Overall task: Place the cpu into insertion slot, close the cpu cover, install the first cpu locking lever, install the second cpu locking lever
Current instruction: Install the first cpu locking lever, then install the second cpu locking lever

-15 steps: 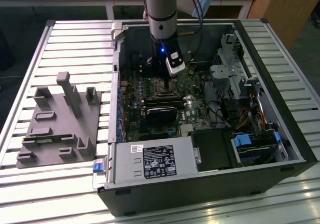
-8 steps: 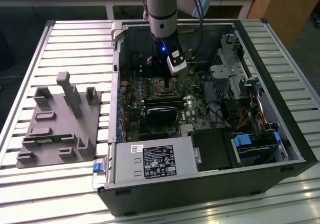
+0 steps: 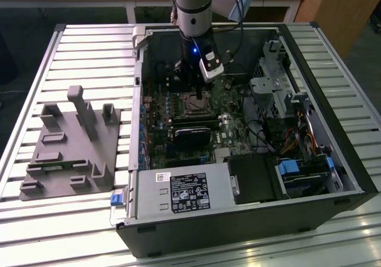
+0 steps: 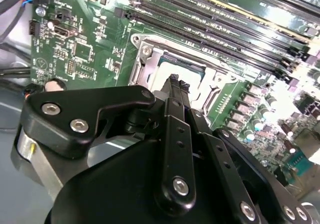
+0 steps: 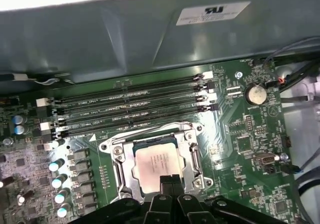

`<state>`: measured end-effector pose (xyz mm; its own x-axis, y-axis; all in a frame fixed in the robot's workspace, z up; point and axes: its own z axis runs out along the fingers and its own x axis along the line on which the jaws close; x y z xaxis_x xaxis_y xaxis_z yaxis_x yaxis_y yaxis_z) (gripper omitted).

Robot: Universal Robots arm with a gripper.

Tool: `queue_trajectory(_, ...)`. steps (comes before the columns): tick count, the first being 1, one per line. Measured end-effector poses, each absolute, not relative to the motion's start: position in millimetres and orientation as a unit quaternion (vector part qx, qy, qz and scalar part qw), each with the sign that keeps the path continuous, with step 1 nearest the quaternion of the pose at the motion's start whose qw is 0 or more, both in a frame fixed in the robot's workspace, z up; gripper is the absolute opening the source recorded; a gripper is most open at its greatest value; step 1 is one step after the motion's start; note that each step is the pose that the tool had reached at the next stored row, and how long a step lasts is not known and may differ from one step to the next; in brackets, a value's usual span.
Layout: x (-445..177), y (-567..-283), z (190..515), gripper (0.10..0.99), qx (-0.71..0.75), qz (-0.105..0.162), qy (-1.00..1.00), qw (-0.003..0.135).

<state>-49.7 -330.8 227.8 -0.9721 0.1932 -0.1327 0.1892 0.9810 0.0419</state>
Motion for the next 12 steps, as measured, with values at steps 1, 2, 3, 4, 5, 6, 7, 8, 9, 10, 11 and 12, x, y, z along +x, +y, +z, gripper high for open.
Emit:
queue_trajectory(1, -49.7, -330.8, 229.4, 0.106, 0.096, 0.014, 0.993, 0.068)
queue_trajectory(2, -49.7, -330.8, 230.5, 0.106, 0.096, 0.014, 0.993, 0.068)
queue_trajectory(3, -49.7, -330.8, 230.9, 0.106, 0.096, 0.014, 0.993, 0.068)
queue_trajectory(4, -49.6, -330.7, 230.9, 0.106, 0.096, 0.015, 0.993, 0.068)
queue_trajectory(5, -49.7, -330.8, 231.3, 0.106, 0.096, 0.014, 0.993, 0.068)
queue_trajectory(6, -49.7, -330.8, 231.6, 0.106, 0.096, 0.014, 0.993, 0.068)
queue_trajectory(7, -49.7, -330.8, 231.6, 0.106, 0.096, 0.014, 0.993, 0.068)
queue_trajectory(8, -49.7, -330.8, 231.6, 0.106, 0.096, 0.014, 0.993, 0.068)
queue_trajectory(9, -49.7, -330.8, 231.6, 0.106, 0.096, 0.014, 0.993, 0.068)
queue_trajectory(10, -49.7, -330.8, 231.7, 0.106, 0.096, 0.014, 0.993, 0.068)
queue_trajectory(11, -49.7, -330.8, 231.7, 0.106, 0.096, 0.014, 0.993, 0.068)
queue_trajectory(12, -49.7, -330.8, 231.7, 0.106, 0.096, 0.014, 0.993, 0.068)
